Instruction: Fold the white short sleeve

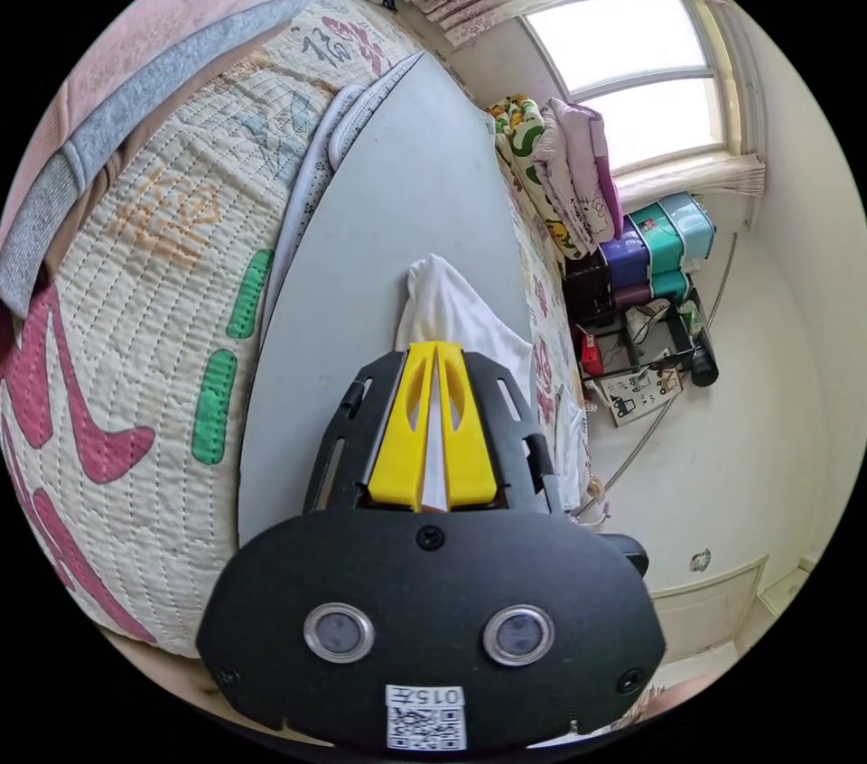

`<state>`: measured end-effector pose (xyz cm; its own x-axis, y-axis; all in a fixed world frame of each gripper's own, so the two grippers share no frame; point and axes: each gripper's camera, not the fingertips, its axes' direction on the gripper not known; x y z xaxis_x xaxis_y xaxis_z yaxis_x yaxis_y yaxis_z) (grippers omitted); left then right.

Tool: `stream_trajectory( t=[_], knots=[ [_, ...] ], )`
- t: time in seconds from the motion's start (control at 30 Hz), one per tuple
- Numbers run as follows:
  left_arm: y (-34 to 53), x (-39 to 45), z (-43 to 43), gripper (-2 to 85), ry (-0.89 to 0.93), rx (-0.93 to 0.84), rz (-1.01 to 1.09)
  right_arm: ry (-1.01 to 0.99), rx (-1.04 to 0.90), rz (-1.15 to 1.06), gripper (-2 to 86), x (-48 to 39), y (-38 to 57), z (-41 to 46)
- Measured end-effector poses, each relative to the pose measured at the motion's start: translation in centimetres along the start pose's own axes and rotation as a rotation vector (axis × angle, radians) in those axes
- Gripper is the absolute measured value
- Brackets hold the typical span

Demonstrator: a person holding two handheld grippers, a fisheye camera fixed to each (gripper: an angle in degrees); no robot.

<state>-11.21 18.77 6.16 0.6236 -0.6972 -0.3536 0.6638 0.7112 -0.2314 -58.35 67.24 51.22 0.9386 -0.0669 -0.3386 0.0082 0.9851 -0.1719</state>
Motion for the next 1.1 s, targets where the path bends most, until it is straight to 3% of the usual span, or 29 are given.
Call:
stream_trajectory(
  t=[1.1],
  knots=[
    [0.7, 0.0, 2.1, -0.8, 0.021, -0.006, 0.003, 0.089, 0.032, -0.017, -0.5, 6.5, 3.5, -1.2]
  ],
)
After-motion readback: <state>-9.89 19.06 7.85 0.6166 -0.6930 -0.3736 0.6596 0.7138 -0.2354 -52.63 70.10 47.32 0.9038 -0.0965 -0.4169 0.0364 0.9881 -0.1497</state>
